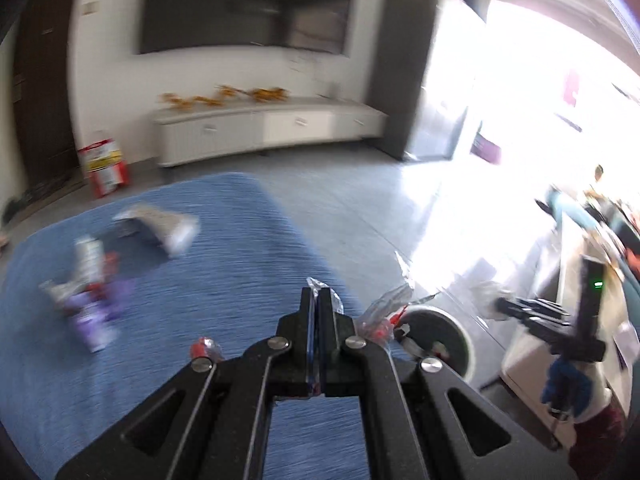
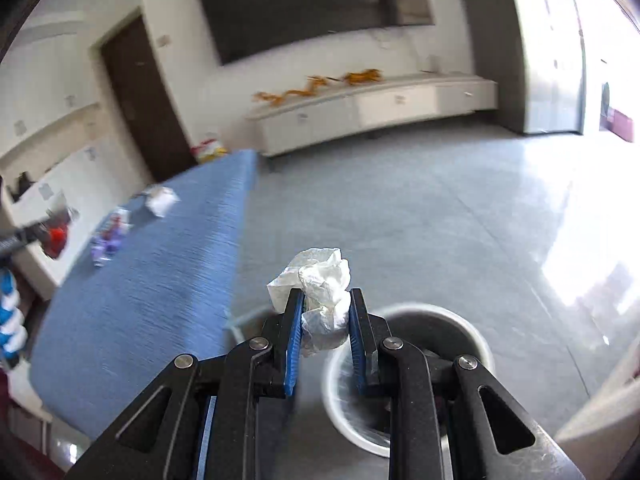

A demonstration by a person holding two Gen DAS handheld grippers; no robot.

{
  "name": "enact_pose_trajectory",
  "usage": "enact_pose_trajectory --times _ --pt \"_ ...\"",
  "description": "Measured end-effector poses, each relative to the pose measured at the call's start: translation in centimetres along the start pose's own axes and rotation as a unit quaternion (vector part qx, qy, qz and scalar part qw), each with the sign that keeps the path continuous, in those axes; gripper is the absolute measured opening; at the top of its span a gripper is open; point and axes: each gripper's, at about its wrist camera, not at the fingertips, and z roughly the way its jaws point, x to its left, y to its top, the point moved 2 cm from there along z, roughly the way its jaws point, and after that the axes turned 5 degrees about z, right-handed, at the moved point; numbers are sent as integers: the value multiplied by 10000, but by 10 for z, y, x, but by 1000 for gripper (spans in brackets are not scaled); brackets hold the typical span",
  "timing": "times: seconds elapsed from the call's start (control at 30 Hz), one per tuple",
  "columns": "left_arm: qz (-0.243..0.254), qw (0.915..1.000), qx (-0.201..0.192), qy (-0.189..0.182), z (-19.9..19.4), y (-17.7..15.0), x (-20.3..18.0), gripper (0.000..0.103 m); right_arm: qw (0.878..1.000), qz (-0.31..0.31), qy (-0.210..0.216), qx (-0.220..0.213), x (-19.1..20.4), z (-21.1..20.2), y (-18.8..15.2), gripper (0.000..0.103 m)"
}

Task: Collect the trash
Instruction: 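Carry both items to the white bin and open both tools over it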

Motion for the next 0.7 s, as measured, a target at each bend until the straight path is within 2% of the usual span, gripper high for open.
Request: enact_pose_trajectory --times 0.13,0.33,0.47,0.7 --pt "599 9969 346 -384 46 16 -69 1 9990 140 -381 185 -32 14 -21 22" --pt "1131 9853 1004 -792 119 21 -145 1 9957 735 -297 480 -70 48 -52 23" --pt "1214 9783 1420 -890 162 14 -172 3 9918 1063 -320 638 -92 64 -68 26" --pt "1188 9709 1787 -1066 209 5 -197 3 9888 1210 -344 800 -108 83 -82 30"
